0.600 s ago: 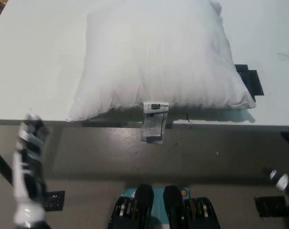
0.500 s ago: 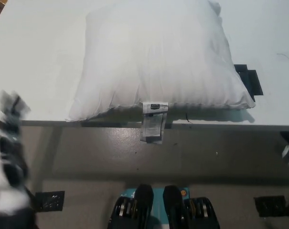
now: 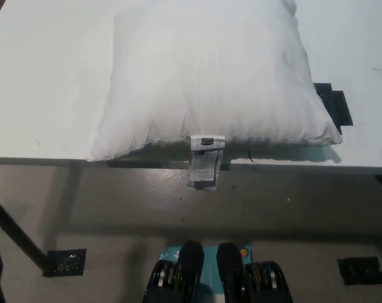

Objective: The robot uses both hands to lift the pillow and then drops it on the table

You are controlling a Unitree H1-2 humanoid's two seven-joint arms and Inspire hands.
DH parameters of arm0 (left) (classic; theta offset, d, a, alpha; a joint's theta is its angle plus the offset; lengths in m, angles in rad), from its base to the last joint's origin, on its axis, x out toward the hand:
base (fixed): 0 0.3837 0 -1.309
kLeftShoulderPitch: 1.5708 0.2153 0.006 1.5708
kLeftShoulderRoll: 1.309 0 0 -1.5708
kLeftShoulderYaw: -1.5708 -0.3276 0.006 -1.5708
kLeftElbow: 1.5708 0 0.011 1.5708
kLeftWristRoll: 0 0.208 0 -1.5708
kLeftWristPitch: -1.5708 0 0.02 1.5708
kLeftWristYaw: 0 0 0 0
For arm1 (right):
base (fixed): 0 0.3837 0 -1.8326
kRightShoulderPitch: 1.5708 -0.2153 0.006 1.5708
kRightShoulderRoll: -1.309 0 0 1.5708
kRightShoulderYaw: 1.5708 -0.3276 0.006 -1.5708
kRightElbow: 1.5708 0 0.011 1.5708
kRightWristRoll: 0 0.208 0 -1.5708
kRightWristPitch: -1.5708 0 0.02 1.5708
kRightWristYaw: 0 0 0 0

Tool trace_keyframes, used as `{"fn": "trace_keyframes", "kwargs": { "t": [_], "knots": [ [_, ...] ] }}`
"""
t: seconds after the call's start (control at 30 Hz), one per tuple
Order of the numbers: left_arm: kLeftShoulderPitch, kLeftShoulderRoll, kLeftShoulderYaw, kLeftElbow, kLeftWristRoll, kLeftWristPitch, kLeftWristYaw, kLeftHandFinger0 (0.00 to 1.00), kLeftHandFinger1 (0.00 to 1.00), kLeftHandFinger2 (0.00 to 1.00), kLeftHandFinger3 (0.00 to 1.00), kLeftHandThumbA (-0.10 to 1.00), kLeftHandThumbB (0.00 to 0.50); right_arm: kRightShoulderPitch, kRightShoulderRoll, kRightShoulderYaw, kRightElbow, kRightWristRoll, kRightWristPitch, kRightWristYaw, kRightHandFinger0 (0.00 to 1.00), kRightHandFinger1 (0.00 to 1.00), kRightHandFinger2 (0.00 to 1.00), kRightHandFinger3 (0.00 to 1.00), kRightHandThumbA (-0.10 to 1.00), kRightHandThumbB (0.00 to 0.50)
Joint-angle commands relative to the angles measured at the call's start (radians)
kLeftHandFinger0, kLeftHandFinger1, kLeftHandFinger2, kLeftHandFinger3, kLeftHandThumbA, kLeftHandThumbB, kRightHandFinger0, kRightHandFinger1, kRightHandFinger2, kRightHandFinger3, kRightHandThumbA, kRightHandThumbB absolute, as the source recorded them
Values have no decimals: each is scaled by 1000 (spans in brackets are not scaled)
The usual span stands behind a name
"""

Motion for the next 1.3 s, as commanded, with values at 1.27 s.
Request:
{"fn": "trace_keyframes", "kwargs": {
  "t": [1.27],
  "knots": [
    [-66,-98,-131,1147,-31,-111,37,1000,1000,1000,1000,1000,3,-194,239,92,1207,83,-324,-81,1000,1000,1000,1000,1000,199]
  ]
}}
